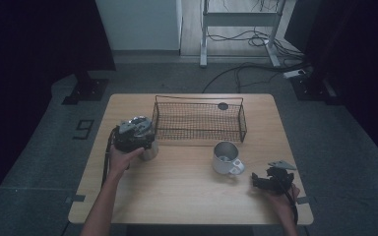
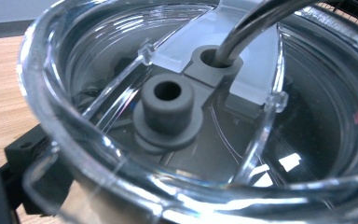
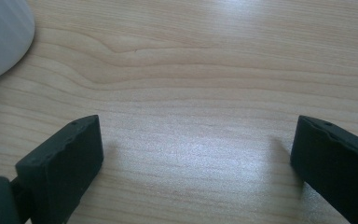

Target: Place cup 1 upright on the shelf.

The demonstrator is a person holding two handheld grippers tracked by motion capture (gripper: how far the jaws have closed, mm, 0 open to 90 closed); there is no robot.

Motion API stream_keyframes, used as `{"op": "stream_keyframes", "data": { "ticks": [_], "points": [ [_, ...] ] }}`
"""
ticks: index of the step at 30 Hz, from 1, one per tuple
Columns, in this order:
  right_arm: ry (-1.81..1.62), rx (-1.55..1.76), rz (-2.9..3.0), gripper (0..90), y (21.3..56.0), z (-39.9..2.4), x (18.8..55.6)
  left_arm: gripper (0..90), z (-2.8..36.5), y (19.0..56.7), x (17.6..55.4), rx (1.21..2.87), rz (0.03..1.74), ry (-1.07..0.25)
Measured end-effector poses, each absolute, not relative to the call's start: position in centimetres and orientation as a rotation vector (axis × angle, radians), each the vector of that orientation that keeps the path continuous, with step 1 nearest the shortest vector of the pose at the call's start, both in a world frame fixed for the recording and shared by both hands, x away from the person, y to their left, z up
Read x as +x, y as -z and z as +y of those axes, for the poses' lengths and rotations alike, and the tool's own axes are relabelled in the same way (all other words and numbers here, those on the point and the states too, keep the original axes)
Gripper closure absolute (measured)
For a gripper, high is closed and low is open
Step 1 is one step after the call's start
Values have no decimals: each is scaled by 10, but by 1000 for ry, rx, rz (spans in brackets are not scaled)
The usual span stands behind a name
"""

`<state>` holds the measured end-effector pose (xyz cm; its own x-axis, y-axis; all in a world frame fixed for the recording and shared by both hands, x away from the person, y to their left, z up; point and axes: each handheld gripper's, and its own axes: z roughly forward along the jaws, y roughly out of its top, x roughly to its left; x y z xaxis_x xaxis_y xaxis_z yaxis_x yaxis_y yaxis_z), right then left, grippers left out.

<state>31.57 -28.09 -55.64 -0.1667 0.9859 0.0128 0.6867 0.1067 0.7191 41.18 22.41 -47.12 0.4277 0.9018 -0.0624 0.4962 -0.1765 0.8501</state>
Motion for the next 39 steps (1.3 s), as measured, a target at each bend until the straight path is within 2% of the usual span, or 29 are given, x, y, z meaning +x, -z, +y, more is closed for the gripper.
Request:
{"op": "stream_keyframes", "data": {
  "ticks": [28,39],
  "points": [
    [-824,1625,1912,23,556,-281,316,39,227,471,403,1821,1146,-605],
    [-824,1625,1912,23,556,-281,316,40,229,457,390,1815,1111,-625]
  ]
}}
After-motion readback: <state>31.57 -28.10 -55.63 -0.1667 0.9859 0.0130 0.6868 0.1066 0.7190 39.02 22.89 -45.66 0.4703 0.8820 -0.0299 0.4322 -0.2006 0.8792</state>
